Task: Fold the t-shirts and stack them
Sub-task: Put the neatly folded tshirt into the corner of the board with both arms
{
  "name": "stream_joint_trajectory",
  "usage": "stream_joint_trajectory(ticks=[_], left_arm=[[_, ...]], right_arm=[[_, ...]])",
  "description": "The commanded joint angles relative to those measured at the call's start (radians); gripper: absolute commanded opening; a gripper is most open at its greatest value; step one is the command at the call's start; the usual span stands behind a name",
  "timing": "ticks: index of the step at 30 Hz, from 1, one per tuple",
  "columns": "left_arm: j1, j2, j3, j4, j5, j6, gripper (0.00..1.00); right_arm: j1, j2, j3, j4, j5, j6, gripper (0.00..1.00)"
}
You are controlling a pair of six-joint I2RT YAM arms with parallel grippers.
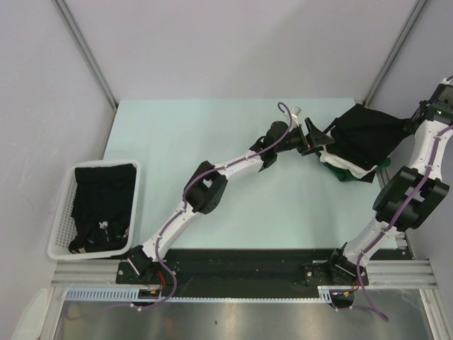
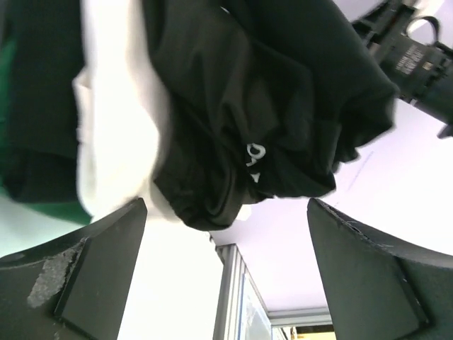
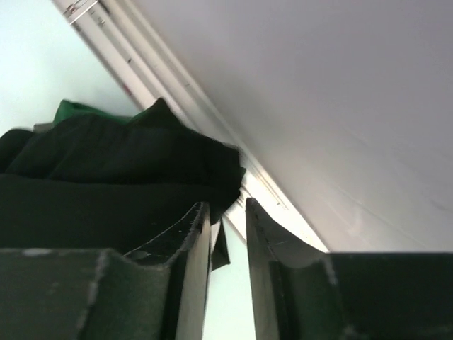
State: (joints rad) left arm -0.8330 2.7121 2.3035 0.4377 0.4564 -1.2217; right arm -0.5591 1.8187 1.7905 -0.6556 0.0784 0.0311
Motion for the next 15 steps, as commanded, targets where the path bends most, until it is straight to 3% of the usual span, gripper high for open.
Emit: stream_joint_trajectory(ticks=[1, 4, 7, 11, 12, 15], left_arm=[[0.012, -0.118, -0.012, -0.037, 0.008, 0.048, 0.99], [0.018, -0.127, -0.024, -0.036, 0.018, 0.050, 0.99], [0.020, -0.140, -0.041, -0.027, 0.025, 0.048, 1.00], [0.021, -0.156, -0.070, -0.014, 0.037, 0.045, 1.00], [0.023, -0.163, -0.084, -0.002, 0.041, 0.045, 1.00], [0.023, -0.193, -0.134, 0.012, 0.048, 0.053, 0.99]], right_arm=[[-0.007, -0.002, 0.063, 0.080, 0.073, 0.007, 0.34], [0.005, -0.005, 0.081, 0.070, 0.078, 0.006, 0.40], [0.021, -0.012, 0.083, 0.071, 0.087, 0.000, 0.66], [0.036, -0.036, 0.083, 0.070, 0.087, 0.001, 0.77], [0.041, -0.044, 0.084, 0.070, 0.087, -0.005, 0.99], [0.060, -0.067, 0.095, 0.067, 0.100, -0.014, 1.00]])
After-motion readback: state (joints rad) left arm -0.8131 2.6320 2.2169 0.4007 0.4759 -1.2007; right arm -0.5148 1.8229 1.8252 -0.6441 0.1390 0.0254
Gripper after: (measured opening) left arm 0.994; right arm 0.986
